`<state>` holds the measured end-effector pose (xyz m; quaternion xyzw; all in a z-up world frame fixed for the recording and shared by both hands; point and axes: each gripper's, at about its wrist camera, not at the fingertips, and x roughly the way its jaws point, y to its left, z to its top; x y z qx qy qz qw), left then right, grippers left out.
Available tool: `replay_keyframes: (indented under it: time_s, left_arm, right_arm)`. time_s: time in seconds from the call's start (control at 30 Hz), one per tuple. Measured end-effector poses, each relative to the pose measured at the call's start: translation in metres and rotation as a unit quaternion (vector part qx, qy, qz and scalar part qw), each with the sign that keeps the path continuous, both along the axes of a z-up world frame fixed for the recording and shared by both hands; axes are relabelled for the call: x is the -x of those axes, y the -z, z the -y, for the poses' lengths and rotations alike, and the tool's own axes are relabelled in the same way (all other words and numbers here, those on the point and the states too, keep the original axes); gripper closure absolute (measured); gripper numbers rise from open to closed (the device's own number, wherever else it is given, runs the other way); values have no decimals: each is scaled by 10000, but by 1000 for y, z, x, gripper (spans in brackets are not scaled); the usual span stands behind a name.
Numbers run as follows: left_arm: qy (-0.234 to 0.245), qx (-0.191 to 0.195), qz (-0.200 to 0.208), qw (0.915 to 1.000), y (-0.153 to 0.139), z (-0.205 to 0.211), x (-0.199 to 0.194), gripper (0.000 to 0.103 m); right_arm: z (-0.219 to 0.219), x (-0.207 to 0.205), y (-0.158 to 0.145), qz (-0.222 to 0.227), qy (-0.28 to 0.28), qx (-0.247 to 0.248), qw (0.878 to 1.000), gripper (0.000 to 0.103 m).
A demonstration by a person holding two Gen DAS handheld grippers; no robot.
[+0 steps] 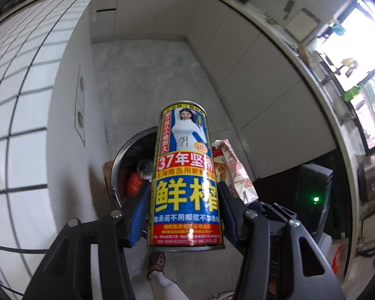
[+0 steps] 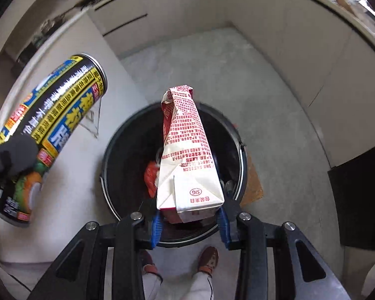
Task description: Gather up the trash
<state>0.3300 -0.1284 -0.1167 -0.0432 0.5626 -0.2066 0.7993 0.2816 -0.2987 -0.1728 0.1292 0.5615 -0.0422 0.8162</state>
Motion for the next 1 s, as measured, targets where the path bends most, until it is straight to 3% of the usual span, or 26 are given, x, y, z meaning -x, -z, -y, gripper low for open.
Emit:
replay_keyframes:
  time_s: [0.1, 0.17, 0.4, 0.6, 0.7, 0.8, 0.87, 1.0]
  left_arm:
    - [-187, -273, 11, 9995, 10, 4, -2, 50]
    - [-269, -457, 2, 9986, 15, 7, -5, 49]
    - [-496, -795, -4, 9956, 21, 20, -5, 49]
    - [-516, -797, 713, 9929, -30, 13, 28, 44]
    - [-478, -569, 1036, 9918, -67, 1, 56, 38]
    - [-441, -373, 1425, 9881, -104, -25, 96, 32]
    - [-490, -325, 1680, 9840, -121, -48, 125, 22]
    - [-789, -398, 1927, 9773, -144, -102, 192, 18]
  right_arm:
    - [4, -9, 13, -149, -158, -38, 9998, 55]
    - [3, -13, 18, -213, -257, 43, 9994, 40]
    - [18, 1, 11, 23, -243, 75, 9997, 39]
    - [24, 32, -27, 350, -109, 73, 9993, 39]
    - [19, 57, -52, 606, -38, 145, 9981, 39]
    - [8, 89, -80, 934, -10, 176, 9955, 39]
    - [-9, 117, -99, 1173, -67, 245, 9928, 39]
    - [-56, 178, -137, 1563, -296, 303, 9868, 38]
